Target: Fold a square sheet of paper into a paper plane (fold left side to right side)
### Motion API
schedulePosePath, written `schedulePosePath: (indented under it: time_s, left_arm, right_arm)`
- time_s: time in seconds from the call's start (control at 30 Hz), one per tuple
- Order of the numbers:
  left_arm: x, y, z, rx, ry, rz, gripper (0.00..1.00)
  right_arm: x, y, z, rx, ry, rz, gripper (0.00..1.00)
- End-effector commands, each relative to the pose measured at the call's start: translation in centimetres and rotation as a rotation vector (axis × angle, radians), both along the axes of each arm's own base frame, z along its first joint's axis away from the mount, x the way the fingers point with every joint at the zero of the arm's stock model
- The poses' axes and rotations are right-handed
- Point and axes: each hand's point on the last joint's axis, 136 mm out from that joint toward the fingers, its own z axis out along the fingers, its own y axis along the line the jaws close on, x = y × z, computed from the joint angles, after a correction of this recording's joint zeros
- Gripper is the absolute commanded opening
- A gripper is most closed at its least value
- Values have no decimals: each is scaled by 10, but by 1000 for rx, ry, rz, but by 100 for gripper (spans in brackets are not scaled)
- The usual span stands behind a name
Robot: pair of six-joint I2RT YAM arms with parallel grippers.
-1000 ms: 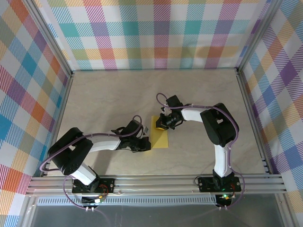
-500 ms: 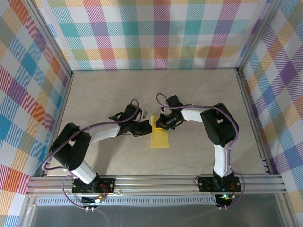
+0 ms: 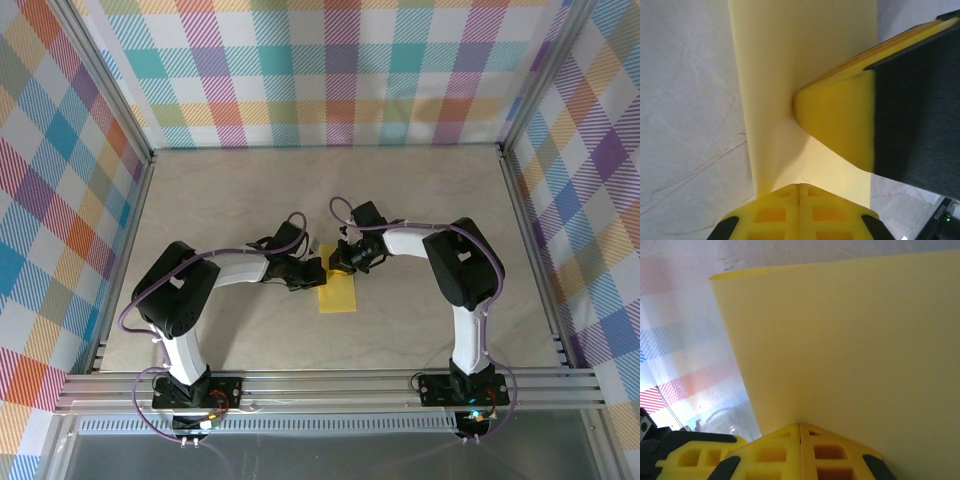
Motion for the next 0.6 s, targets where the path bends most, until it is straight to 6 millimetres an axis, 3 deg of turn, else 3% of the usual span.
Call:
schedulePosePath:
  time_s: [0.0,0.3,0.43,0.57]
  left_arm:
    - [0,3,-6,45,-2,-12,0]
    - [-16,11,-23,106,43,8,0]
    - [-18,9,-24,103,44,9,0]
    - [-18,8,-22,98,42,11,0]
  right_arm:
    - [-10,-13,-28,-92,41,-13,0]
    - [9,1,26,-15,-70,5,0]
    - [1,-8,39,-33,-91,10,0]
    - [-19,-16,42,-24,-71,5,0]
